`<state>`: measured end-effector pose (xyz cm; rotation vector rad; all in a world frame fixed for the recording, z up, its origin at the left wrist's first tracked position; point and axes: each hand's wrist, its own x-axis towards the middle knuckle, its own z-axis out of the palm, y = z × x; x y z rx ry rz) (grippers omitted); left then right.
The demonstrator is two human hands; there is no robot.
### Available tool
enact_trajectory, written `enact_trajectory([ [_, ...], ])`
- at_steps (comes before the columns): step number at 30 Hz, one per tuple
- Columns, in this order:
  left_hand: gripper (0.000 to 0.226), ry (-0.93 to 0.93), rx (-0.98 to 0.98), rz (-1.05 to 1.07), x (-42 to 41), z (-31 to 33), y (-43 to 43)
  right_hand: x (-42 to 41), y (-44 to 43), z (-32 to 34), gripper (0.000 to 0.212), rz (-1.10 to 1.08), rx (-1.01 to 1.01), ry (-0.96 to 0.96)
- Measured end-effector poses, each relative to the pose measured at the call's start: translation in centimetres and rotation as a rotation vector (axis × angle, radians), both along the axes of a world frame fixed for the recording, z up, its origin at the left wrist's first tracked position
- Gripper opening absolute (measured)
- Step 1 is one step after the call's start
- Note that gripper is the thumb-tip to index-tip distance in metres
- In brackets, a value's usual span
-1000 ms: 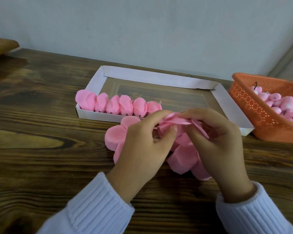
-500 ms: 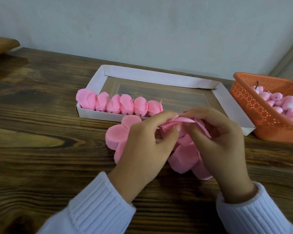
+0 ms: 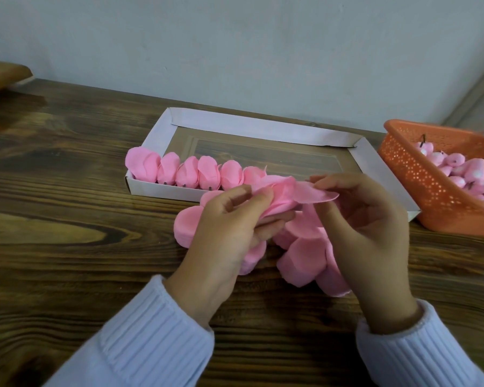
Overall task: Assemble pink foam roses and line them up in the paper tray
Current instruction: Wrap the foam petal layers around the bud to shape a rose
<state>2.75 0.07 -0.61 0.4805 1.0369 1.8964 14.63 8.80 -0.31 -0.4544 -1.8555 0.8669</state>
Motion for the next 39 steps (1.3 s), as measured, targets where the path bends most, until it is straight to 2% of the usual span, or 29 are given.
enact_trajectory([
  [4,0.014,0.012,-0.006,-0.004,0.0,0.0,-0.1,0.0,-0.1,0.0,0.015,0.0,0.01,-0.006],
  [8,0.016,0.185,-0.008,0.056,0.4,0.0,-0.1,-0.1,-0.2,0.0,0.031,-0.062,0.12,-0.066],
  [11,0.017,0.317,-0.009,0.067,0.6,-0.3,-0.1,-0.1,-0.4,0.0,0.018,-0.086,0.142,-0.022],
  [13,0.018,0.331,-0.007,0.058,0.6,-0.4,-0.2,0.0,-0.4,0.0,0.012,-0.096,0.152,0.001],
  [17,0.019,0.315,0.009,0.033,0.4,-0.4,-0.1,0.0,-0.4,-0.1,0.025,-0.082,0.209,-0.034],
  [21,0.019,0.296,0.023,0.036,0.4,-0.5,0.0,-0.1,-0.5,-0.2,0.024,-0.103,0.293,-0.082],
  [25,0.016,0.318,0.024,0.024,0.3,-0.7,0.0,-0.2,-0.6,-0.3,0.021,-0.162,0.288,-0.059],
  [35,0.024,0.611,0.011,0.015,0.3,-1.1,-0.2,-0.3,-0.7,-0.5,0.015,-0.251,0.372,-0.104],
  [39,0.026,0.65,-0.001,0.037,0.4,-1.1,-0.2,-0.1,-0.5,-0.6,0.021,-0.218,0.296,-0.109],
])
